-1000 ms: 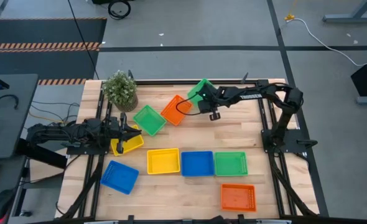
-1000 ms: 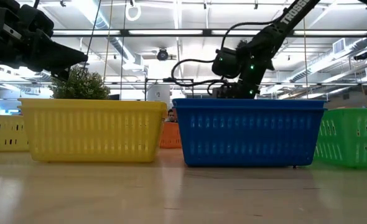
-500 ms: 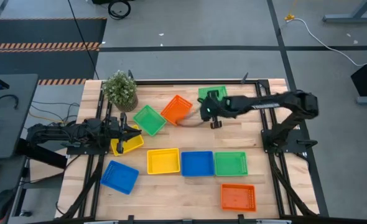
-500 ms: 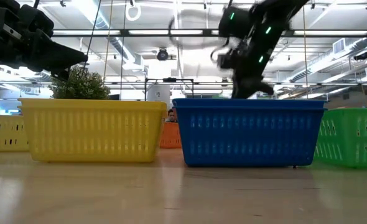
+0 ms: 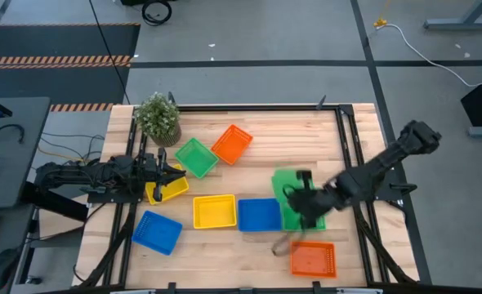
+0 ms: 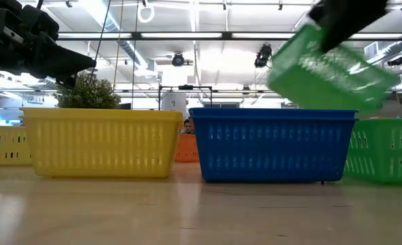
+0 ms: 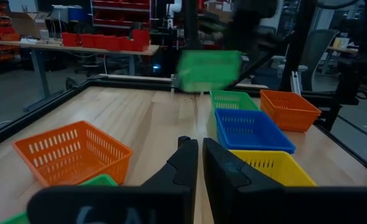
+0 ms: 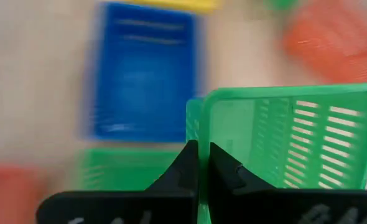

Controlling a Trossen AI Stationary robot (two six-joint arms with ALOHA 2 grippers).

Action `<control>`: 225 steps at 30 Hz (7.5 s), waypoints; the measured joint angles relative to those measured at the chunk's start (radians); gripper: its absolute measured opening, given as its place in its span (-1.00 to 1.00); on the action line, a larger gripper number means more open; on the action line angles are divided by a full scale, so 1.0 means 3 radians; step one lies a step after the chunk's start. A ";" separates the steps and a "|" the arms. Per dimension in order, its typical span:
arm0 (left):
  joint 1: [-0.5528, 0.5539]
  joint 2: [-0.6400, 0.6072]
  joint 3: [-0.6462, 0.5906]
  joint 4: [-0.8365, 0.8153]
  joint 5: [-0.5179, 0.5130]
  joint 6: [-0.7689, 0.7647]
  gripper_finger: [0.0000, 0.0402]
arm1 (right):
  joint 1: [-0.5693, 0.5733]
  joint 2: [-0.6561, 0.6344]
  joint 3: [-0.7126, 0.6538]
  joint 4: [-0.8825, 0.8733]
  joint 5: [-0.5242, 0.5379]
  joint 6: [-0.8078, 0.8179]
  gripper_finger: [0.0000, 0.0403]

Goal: Stack baskets by color
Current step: Stack the top green bin on top of the bottom right green bin, then stack the bottom green bin on top of the top right green bin

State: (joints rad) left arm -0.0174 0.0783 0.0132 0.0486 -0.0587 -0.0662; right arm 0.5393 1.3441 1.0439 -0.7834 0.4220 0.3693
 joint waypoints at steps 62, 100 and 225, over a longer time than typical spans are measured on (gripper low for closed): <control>0.0001 -0.0001 0.0000 0.0000 0.0000 -0.0001 -0.82 | 0.0625 0.0645 0.0445 -0.0544 -0.1495 0.1304 -0.95; 0.0000 -0.0001 0.0000 0.0001 0.0000 -0.0001 -0.81 | 0.0167 0.0645 0.0533 -0.0831 -0.1508 0.0566 -0.57; 0.0000 0.0000 0.0001 0.0000 0.0000 0.0000 -0.83 | -0.0824 0.0917 0.0251 -0.0992 -0.0981 0.0248 -0.93</control>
State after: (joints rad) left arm -0.0173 0.0784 0.0135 0.0486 -0.0586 -0.0662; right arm 0.2921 1.6193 1.1191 -1.0808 0.1276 0.4439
